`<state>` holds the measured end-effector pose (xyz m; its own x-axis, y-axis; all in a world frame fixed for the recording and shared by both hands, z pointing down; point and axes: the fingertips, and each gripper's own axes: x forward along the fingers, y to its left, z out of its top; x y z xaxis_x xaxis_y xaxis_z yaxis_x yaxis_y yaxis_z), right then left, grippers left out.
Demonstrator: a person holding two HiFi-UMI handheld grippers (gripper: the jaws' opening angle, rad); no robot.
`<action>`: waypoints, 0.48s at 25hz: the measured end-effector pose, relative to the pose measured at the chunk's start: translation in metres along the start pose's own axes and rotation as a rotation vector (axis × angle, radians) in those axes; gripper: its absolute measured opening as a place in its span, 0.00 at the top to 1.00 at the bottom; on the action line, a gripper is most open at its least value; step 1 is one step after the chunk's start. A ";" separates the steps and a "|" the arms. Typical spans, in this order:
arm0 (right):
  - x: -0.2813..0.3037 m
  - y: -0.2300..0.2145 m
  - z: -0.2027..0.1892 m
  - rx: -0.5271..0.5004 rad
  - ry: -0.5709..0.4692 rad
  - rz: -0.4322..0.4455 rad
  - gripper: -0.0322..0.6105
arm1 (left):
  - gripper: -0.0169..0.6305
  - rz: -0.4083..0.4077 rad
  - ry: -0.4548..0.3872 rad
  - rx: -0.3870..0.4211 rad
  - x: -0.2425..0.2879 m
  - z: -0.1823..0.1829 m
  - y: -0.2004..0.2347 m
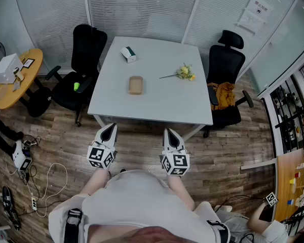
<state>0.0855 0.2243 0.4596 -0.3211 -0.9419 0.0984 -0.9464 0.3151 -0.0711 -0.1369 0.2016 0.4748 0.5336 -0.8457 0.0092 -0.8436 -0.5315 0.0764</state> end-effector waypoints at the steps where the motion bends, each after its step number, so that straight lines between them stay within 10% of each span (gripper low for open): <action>1: 0.001 0.001 0.000 0.001 0.000 -0.001 0.94 | 0.96 -0.003 -0.001 0.003 0.000 0.000 0.001; 12: 0.009 0.012 0.000 0.001 -0.010 -0.015 0.94 | 0.96 -0.031 0.013 0.001 0.002 -0.006 0.010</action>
<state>0.0715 0.2196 0.4593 -0.3064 -0.9477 0.0898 -0.9511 0.3008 -0.0703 -0.1434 0.1948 0.4812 0.5602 -0.8281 0.0200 -0.8267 -0.5574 0.0761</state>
